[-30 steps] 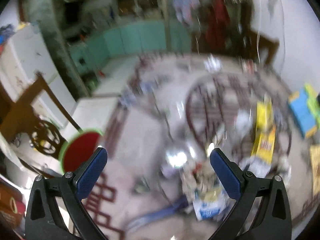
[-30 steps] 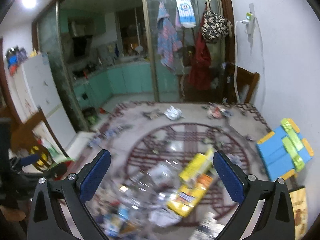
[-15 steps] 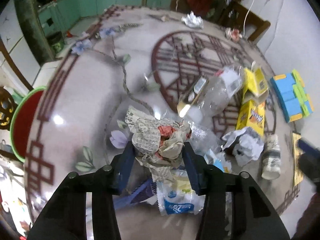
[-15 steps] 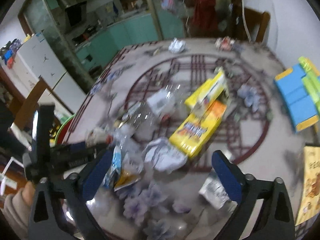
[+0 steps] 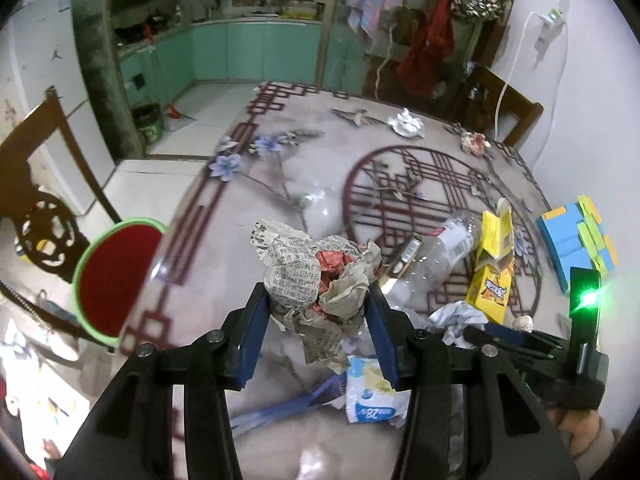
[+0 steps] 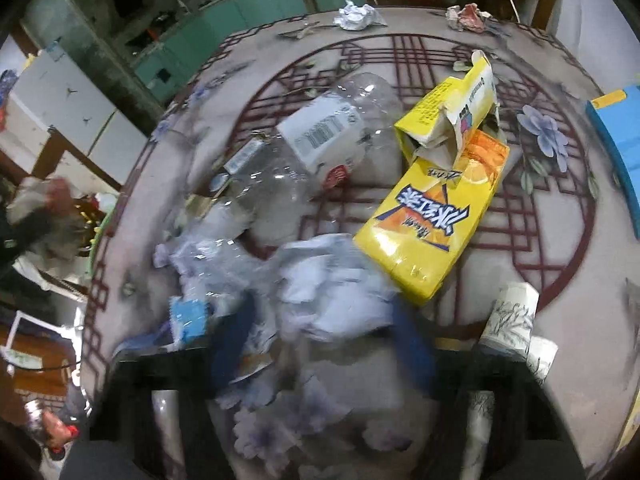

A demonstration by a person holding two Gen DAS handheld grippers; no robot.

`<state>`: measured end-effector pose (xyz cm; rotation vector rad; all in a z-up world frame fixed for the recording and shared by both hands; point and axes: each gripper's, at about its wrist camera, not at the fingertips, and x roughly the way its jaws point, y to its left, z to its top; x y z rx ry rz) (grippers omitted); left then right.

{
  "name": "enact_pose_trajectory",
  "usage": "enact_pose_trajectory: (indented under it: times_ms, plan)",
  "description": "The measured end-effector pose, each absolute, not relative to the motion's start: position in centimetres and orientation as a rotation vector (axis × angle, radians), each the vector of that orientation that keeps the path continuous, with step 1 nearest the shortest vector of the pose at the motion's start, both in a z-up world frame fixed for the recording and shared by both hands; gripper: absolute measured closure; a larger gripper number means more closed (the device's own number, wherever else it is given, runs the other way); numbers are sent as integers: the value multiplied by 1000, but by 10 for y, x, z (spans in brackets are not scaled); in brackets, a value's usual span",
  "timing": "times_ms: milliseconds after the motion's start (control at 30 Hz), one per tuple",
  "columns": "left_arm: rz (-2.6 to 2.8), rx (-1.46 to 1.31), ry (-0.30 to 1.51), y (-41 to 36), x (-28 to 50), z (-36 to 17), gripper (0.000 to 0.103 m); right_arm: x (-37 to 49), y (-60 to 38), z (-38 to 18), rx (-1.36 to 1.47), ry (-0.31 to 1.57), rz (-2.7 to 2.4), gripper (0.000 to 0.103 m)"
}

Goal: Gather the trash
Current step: 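Grasp the crumpled newspaper wad with the left gripper while the right gripper grasps white tissue, then carry both wads over the green-rimmed red bucket and open both grippers to drop them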

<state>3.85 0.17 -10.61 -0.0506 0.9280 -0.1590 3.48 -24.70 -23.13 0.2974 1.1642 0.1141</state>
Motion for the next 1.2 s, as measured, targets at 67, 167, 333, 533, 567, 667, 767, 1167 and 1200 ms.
enact_pose_trajectory:
  times_ms: [67, 167, 333, 533, 567, 667, 767, 1167, 1200]
  plan:
    - [-141, -61, 933, 9, 38, -107, 56, 38, -247, -231, 281, 1164, 120, 68]
    - [-124, -76, 933, 18, 35, -107, 56, 37, -245, -219, 267, 1130, 129, 87]
    - [-83, -95, 922, 36, 30, -103, 56, 35, -242, -185, 293, 1047, 154, 95]
    - [-20, -133, 918, 74, 34, -103, 56, 40, -225, -137, 293, 938, 188, 95]
    - [-11, -138, 917, 81, 34, -104, 56, 40, -220, -130, 288, 925, 194, 95]
    - [12, -147, 917, 106, 37, -107, 56, 43, -197, -112, 262, 881, 213, 95]
    - [21, -154, 918, 130, 41, -109, 56, 48, -170, -99, 259, 855, 234, 95]
    - [54, -161, 973, 245, 72, -127, 56, 78, -25, -100, 256, 884, 294, 95]
    - [52, -159, 977, 252, 74, -130, 56, 82, -12, -103, 259, 891, 305, 95]
